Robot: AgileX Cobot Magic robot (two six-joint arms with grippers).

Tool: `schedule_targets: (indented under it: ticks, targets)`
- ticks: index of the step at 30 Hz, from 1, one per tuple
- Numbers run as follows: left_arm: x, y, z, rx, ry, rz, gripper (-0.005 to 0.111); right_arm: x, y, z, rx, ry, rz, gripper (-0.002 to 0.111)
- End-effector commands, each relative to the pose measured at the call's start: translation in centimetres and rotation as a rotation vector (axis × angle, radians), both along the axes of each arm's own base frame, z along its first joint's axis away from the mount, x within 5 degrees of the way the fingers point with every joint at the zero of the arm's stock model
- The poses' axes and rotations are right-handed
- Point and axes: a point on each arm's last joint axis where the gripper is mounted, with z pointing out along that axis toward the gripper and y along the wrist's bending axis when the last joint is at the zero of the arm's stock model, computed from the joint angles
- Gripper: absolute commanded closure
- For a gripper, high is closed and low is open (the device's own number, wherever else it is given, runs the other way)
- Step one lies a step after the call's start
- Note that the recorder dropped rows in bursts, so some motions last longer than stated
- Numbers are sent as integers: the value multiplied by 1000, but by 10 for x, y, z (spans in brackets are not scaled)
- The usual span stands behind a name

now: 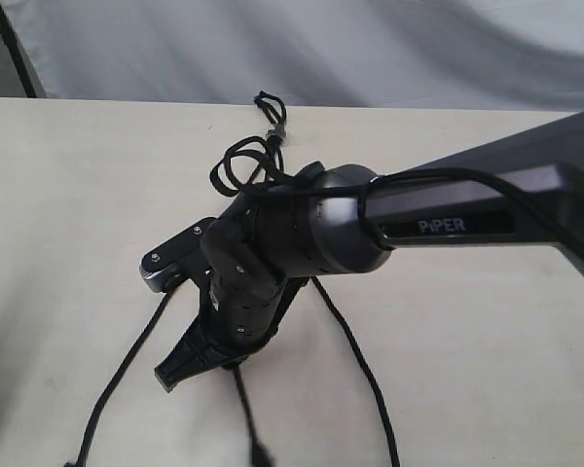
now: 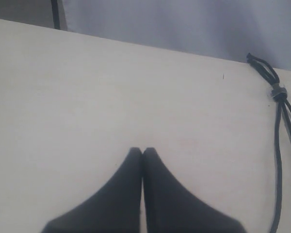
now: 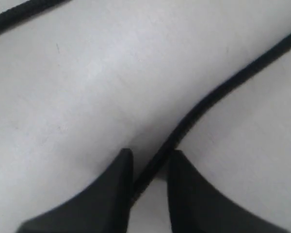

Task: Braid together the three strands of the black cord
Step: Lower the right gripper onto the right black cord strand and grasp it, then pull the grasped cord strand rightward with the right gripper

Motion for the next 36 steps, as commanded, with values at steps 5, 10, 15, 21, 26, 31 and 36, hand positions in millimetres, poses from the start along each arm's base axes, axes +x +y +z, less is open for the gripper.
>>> schedule_targets:
  ticks: [5, 10, 15, 21, 26, 31, 36]
  targets:
    - [1, 1, 2, -4, -7, 5, 107, 0, -3, 18, -14, -38, 65, 109]
    - [1, 1, 2, 1, -6, 3, 107, 5, -21, 62, -98, -182, 135, 109]
    - [1, 1, 2, 1, -6, 3, 107, 34, -68, 77, -197, -203, 35, 109]
    - [1, 1, 2, 1, -6, 3, 107, 70, -121, 38, -166, -28, -224, 109]
    - [1, 1, 2, 1, -6, 3, 107, 76, -131, 7, -206, 49, -257, 109]
    - [1, 1, 2, 1, -6, 3, 107, 69, -119, -13, -222, 119, -243, 109]
    - [1, 1, 2, 1, -6, 3, 107, 39, -87, -21, -197, 235, -119, 109]
